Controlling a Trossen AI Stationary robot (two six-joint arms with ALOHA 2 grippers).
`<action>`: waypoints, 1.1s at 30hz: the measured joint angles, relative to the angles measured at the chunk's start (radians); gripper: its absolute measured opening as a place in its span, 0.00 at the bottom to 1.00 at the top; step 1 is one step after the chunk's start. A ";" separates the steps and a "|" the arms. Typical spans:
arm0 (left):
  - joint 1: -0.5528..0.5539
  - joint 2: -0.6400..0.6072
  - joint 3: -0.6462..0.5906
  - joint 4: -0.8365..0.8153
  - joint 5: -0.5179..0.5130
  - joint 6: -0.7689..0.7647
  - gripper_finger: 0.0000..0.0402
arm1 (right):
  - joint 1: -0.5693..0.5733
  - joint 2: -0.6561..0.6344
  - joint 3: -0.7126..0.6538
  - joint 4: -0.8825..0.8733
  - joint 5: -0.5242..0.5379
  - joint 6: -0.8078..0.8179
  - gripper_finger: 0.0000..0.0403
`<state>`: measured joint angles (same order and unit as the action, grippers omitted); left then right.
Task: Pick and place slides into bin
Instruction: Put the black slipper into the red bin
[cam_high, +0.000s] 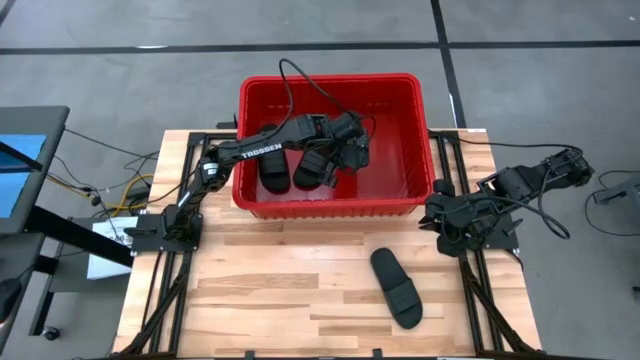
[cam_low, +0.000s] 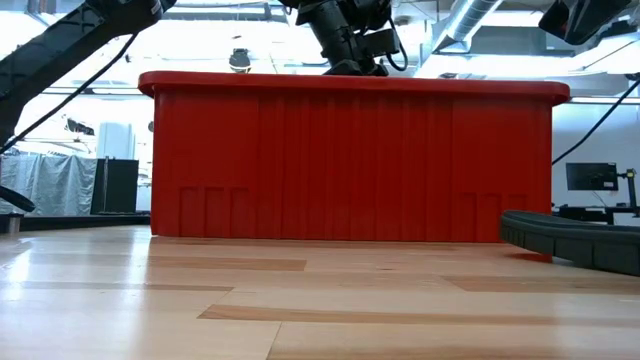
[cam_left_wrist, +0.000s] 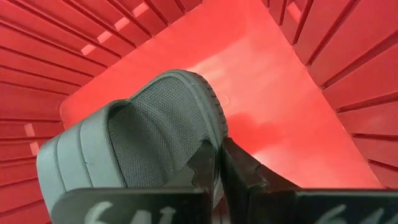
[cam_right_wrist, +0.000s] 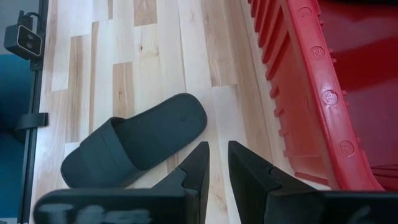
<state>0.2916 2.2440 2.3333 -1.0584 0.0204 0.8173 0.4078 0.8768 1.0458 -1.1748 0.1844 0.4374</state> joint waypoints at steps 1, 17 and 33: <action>0.000 0.000 0.000 0.000 0.000 0.000 0.00 | 0.000 0.000 0.000 0.000 0.000 0.000 0.13; 0.000 0.000 0.000 -0.001 0.000 0.000 0.00 | 0.000 0.000 0.000 -0.001 0.001 -0.001 0.13; 0.000 0.000 0.000 -0.002 0.000 0.001 0.00 | -0.167 -0.005 0.000 -0.042 0.217 -0.005 0.13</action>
<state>0.2916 2.2440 2.3333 -1.0603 0.0204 0.8181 0.2410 0.8722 1.0458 -1.2163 0.4018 0.4321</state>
